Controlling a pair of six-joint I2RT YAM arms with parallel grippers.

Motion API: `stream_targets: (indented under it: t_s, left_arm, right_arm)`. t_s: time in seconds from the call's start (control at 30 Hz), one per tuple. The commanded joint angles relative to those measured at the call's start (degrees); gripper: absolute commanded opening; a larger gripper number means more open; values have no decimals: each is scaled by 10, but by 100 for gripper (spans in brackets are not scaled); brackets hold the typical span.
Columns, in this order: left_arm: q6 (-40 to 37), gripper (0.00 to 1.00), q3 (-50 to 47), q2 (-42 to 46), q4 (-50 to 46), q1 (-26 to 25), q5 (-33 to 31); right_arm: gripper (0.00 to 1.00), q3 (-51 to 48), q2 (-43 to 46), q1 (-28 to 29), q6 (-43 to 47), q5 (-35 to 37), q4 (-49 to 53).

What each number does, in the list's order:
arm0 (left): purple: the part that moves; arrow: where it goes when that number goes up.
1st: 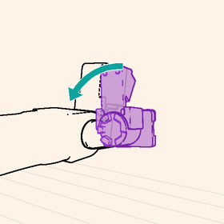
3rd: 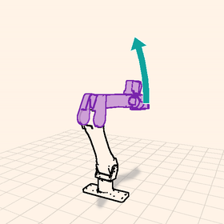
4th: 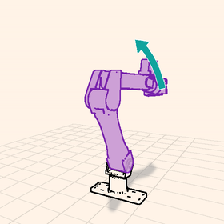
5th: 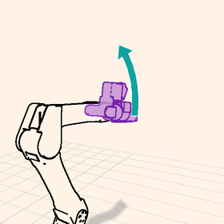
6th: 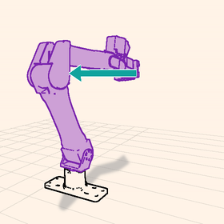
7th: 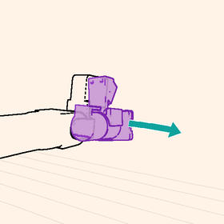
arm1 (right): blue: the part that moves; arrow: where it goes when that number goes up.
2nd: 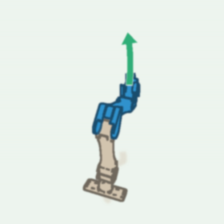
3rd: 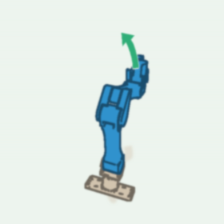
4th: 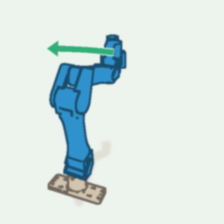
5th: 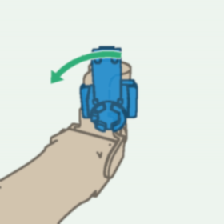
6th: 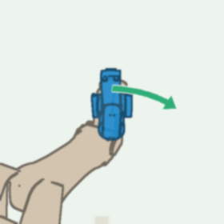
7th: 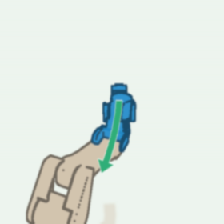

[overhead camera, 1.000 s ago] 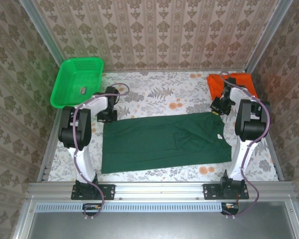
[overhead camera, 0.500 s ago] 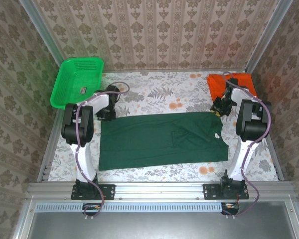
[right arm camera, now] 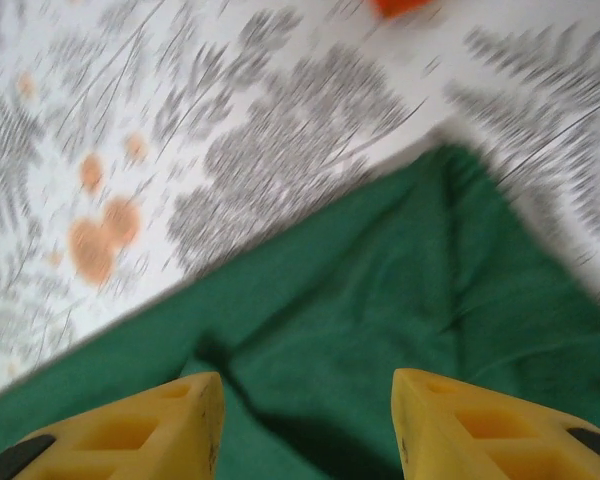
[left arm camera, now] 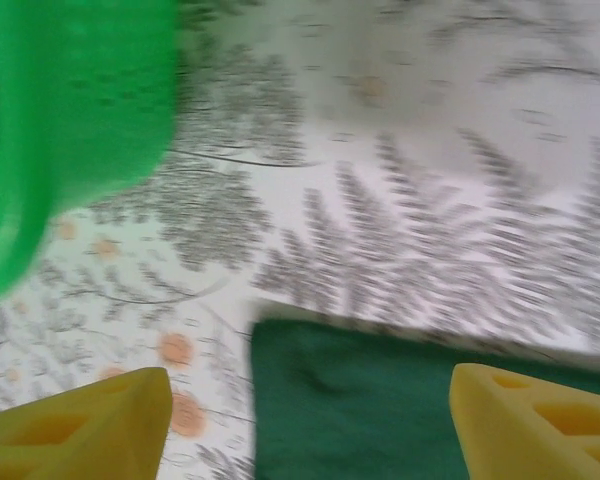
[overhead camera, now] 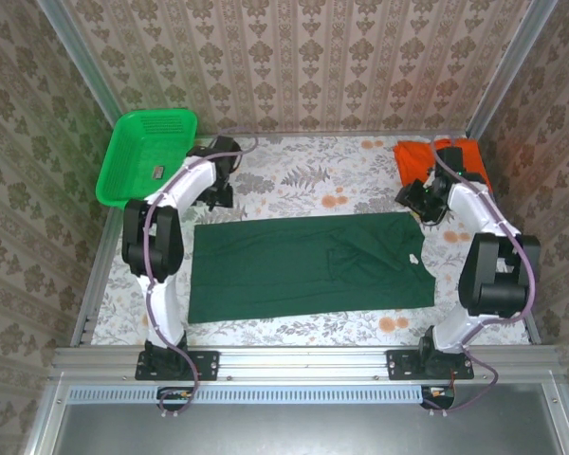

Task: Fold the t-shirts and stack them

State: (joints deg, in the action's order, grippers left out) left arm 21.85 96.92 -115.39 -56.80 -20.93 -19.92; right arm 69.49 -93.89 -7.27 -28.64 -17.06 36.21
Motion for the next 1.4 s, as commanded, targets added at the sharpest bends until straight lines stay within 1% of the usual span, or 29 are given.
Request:
stream_targets:
  t_s: [0.0,0.1,0.13,0.2,0.27,0.37,0.47,0.6,0.7,0.77,0.9,1.0,1.1,1.13,1.17,1.23,1.3,1.37]
  left_arm:
    - [11,71,3,11,7,-36,137]
    - [30,69,-8,-10,54,-57,232]
    - [37,68,-6,-20,59,-69,250]
    - [58,69,7,-46,61,-76,285]
    - [74,68,9,-62,72,-79,304]
    - [90,69,13,-81,75,-80,301]
    - [94,69,26,-102,58,-80,278]
    - [98,69,17,-118,75,-82,259]
    - [102,69,13,-119,80,-83,257]
    - [105,70,4,-115,83,-83,256]
    - [106,71,-6,-109,94,-81,245]
    - [108,72,-2,-114,90,-78,251]
    - [93,73,5,-120,87,-77,251]
    - [90,73,10,-122,82,-76,251]
    - [88,73,12,-122,80,-74,253]
    - [83,73,5,-114,85,-75,254]
    - [77,74,-2,-108,91,-75,255]
    - [77,74,-4,-106,90,-75,254]
  right_arm:
    - [48,-56,-2,20,26,-62,17]
    - [48,-94,-1,32,39,-84,19]
    - [47,-103,-1,38,39,-83,16]
    - [48,-108,0,53,35,-81,15]
    - [47,-110,-9,70,34,-87,9]
    - [44,-103,-20,92,40,-52,28]
    - [40,-101,-14,95,38,-57,40]
    - [26,-111,-7,98,59,-37,39]
    - [16,-136,10,102,64,-52,30]
    - [12,-149,22,111,67,-55,29]
    - [9,-167,41,117,74,-52,37]
    - [11,-179,54,117,77,-49,55]
    - [14,-173,64,117,90,-39,80]
    - [18,-163,71,116,87,-30,87]
    - [25,-150,82,115,78,-29,85]
    - [35,-127,100,115,55,-34,55]
    - [42,-99,90,115,29,-26,20]
    - [42,-73,54,115,14,-31,-7]
